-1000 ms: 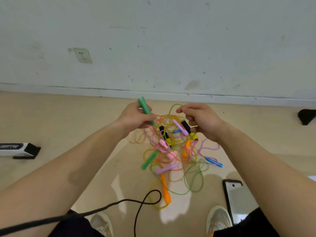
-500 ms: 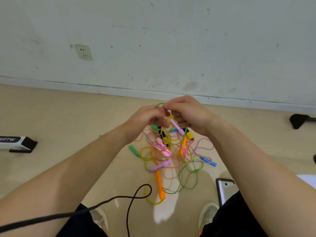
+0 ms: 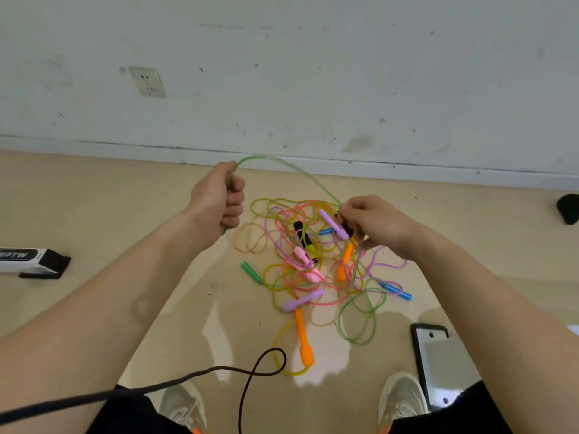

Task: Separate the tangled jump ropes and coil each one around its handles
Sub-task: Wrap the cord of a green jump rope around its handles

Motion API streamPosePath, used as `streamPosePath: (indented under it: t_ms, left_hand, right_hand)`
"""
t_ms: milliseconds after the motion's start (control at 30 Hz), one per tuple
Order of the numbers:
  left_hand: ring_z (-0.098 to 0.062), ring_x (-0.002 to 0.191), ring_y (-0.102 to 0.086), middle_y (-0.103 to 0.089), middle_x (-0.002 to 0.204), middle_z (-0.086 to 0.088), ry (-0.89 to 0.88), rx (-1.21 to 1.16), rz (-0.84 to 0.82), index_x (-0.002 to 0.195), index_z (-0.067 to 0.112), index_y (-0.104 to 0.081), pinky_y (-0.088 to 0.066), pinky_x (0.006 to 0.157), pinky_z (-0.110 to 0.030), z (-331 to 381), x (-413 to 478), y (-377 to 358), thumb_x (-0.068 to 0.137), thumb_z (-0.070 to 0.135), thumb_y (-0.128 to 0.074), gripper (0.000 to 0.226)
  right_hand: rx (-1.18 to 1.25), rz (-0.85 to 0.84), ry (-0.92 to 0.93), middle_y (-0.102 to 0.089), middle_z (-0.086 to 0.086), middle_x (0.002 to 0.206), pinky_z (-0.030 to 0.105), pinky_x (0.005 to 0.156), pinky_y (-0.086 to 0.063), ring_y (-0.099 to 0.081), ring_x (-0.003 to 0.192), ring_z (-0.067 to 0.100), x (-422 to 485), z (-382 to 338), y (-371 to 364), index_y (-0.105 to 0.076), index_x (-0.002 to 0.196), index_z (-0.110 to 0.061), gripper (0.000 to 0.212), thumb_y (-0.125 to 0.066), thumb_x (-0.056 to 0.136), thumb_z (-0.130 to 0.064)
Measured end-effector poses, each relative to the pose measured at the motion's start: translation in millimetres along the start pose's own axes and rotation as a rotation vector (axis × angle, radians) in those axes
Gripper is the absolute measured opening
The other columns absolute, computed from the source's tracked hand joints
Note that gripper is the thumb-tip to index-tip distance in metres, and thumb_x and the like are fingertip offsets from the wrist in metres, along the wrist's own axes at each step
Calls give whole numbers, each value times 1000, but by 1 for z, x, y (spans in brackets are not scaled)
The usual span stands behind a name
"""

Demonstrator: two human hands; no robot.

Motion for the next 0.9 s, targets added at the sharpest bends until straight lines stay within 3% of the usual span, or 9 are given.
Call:
streamPosePath:
  t_ms: [167, 300, 367, 400, 500, 567, 700, 800, 900]
  left_hand:
    - [-7, 42, -23, -59, 68, 5, -152, 282, -187, 83, 18, -69, -15, 40, -19, -20, -22, -40, 93, 74, -25, 72]
    - [5, 48, -52, -70, 78, 18, -211, 662, -513, 103, 20, -71, -37, 46, -14, -51, -43, -65, 102, 43, -48, 33]
    - [6, 66, -64, -75, 95, 6, -191, 806, -581, 103, 10, -74, -48, 64, -15, -71, -41, -68, 103, 36, -50, 36]
    - [5, 64, -63, -76, 96, -3, -169, 805, -560, 99, 4, -73, -46, 64, -14, -75, -40, -68, 105, 34, -46, 41]
    - [-7, 42, -42, -73, 90, -20, -93, 562, -429, 82, 3, -66, -31, 40, -16, -64, -38, -67, 107, 32, -39, 47]
    - [-12, 42, -34, -72, 76, -19, -52, 284, -370, 76, 8, -61, -22, 37, -14, -47, -36, -65, 106, 35, -40, 45]
    - [-8, 40, -36, -65, 58, -5, 26, -154, -304, 77, 13, -54, -18, 31, -15, -14, -34, -62, 106, 38, -38, 41]
    - [-8, 48, -37, -67, 63, -4, -5, -314, -222, 78, 17, -52, -20, 33, -15, 4, -29, -52, 106, 41, -36, 40]
    - [-8, 49, -48, -73, 72, -3, -82, -343, -61, 79, 19, -50, -22, 36, -15, 11, -17, -31, 107, 44, -33, 41]
  right_hand:
    - [436, -64, 118, -48, -3, 63, 37, 61, -59, -57, 58, 17, -10, -45, -10, -67, 98, -11, 26, -45, 106, -23]
    - [731, -34, 133, -54, 2, 71, 35, 57, -56, -66, 63, 21, -10, -67, -13, -64, 99, -10, 25, -43, 107, -22]
    - [863, 17, 118, -56, 3, 70, 34, 58, -58, -68, 64, 20, -9, -71, -10, -64, 98, -10, 25, -43, 107, -21]
    - [910, 53, 113, -57, 3, 70, 35, 60, -59, -69, 64, 20, -8, -70, -7, -64, 98, -10, 25, -43, 107, -22]
    - [804, 189, 35, -64, 3, 76, 37, 67, -59, -69, 69, 19, 0, -52, 3, -67, 102, -11, 37, -40, 107, -36]
    - [594, 228, -69, -70, 3, 82, 34, 68, -54, -66, 72, 21, 4, -32, 1, -70, 104, -10, 47, -33, 106, -39]
    - [402, -227, -158, -77, 4, 104, 35, 84, -44, -68, 98, 23, -3, 7, -37, -74, 101, -12, 44, -34, 94, -29]
    - [308, -571, -174, -75, 8, 107, 34, 92, -39, -65, 104, 24, -13, 28, -68, -70, 99, -8, 56, -25, 100, -42]
    - [-1, -513, -242, -74, 2, 96, 25, 75, -39, -65, 91, 13, -18, 54, -71, -69, 90, -9, 55, -39, 96, -55]
Point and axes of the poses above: each hand's wrist, its own x-axis towards the middle knuckle, its own y-axis out of the back of the hand, z = x × y, the point moved 2 cm from there along x, towards the middle knuckle
